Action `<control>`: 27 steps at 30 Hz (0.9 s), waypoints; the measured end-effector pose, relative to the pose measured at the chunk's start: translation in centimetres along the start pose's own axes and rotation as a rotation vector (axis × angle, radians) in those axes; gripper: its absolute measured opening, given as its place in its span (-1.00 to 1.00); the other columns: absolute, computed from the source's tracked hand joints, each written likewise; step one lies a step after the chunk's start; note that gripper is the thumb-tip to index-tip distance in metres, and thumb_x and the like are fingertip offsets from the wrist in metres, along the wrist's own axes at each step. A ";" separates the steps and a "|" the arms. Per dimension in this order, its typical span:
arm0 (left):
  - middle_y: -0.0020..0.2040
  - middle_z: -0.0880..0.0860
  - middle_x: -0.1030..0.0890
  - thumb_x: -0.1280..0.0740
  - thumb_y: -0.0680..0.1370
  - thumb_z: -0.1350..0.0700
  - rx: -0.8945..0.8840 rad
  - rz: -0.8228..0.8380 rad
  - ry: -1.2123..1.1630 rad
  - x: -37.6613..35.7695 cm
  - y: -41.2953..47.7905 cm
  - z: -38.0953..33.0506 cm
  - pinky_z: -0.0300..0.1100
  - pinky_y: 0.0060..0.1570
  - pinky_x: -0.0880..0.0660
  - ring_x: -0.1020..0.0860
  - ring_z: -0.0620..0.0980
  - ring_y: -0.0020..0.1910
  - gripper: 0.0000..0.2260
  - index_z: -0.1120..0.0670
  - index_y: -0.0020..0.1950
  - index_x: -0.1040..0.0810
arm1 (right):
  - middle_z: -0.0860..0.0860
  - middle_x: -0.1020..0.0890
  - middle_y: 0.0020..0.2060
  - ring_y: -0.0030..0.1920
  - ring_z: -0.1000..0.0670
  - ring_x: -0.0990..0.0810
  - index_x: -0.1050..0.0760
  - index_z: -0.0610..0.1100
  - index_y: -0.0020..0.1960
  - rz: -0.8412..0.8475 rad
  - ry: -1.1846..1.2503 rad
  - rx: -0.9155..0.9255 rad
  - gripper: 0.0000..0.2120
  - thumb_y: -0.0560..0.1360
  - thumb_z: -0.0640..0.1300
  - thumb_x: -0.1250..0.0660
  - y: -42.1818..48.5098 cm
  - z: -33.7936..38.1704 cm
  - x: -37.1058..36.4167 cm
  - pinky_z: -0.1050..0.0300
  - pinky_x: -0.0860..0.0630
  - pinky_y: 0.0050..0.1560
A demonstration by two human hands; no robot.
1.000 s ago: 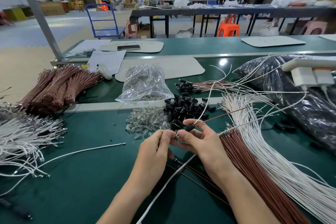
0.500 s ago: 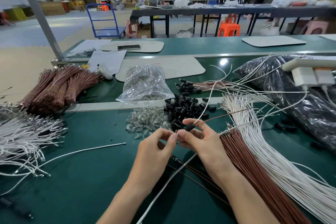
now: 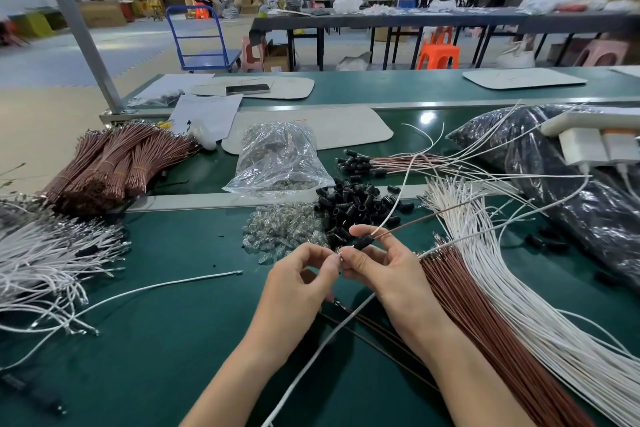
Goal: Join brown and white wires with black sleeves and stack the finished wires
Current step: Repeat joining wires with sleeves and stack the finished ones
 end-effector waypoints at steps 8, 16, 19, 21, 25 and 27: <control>-0.08 -0.17 -0.61 -0.26 0.65 -0.04 -0.128 -0.236 0.585 3.9 0.9 0.7 -0.14 0.00 -0.51 -0.54 -0.14 -0.08 -0.88 -0.09 0.10 -0.58 | -0.09 -0.68 -0.22 -0.15 -0.01 -0.67 -0.69 0.05 -0.01 -0.073 0.141 -0.016 -0.74 0.33 -0.17 -0.53 0.4 0.0 0.9 0.21 -0.62 -0.07; 0.09 -0.01 -0.57 -0.31 0.65 -0.02 -0.150 -0.124 0.897 3.6 1.5 1.1 -0.04 0.17 -0.42 -0.50 0.04 0.13 -0.78 -0.03 0.24 -0.64 | -0.10 -0.68 -0.24 -0.21 0.00 -0.67 -0.56 -0.13 0.18 -0.116 0.236 -0.041 -0.55 0.30 -0.23 -0.51 0.9 -0.2 1.1 0.22 -0.62 -0.16; 0.04 -0.03 -0.58 -0.31 0.65 0.02 -0.168 -0.116 0.890 3.6 1.6 1.2 -0.02 0.13 -0.45 -0.51 0.04 0.08 -0.83 0.00 0.16 -0.67 | -0.10 -0.68 -0.24 -0.20 0.00 -0.67 -0.56 -0.14 0.20 -0.109 0.237 -0.048 -0.53 0.30 -0.22 -0.52 0.9 -0.1 1.1 0.22 -0.62 -0.16; 0.02 -0.07 -0.59 -0.31 0.65 0.04 -0.206 -0.120 0.838 3.4 1.4 1.2 -0.06 0.10 -0.47 -0.53 0.00 0.05 -0.85 -0.01 0.14 -0.65 | -0.10 -0.68 -0.24 -0.20 0.00 -0.68 -0.55 -0.15 0.20 -0.103 0.254 -0.057 -0.52 0.30 -0.23 -0.52 0.8 0.0 1.1 0.21 -0.63 -0.16; -0.05 -0.23 -0.63 -0.34 0.64 0.01 -0.183 -0.135 0.291 2.5 0.7 0.3 -0.41 -0.02 -0.45 -0.57 -0.21 -0.02 -0.91 -0.20 0.05 -0.59 | -0.11 -0.68 -0.24 -0.22 -0.01 -0.69 -0.53 -0.16 0.20 -0.071 0.294 -0.088 -0.53 0.30 -0.24 -0.50 0.9 0.1 0.9 0.18 -0.63 -0.18; -0.06 -0.22 -0.66 -0.36 0.63 0.02 -0.176 -0.132 0.116 1.3 0.5 -0.1 -0.43 -0.04 -0.45 -0.60 -0.19 -0.03 -0.90 -0.20 0.03 -0.61 | -0.11 -0.68 -0.23 -0.22 -0.01 -0.69 -0.52 -0.16 0.20 -0.053 0.314 -0.100 -0.54 0.31 -0.25 -0.49 0.9 0.1 0.7 0.17 -0.64 -0.18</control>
Point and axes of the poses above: each hand's wrist, its own y-axis towards the middle knuckle, its own x-axis out of the back of the hand, z = x × y, the point moved 2 cm from there along y, towards the middle knuckle
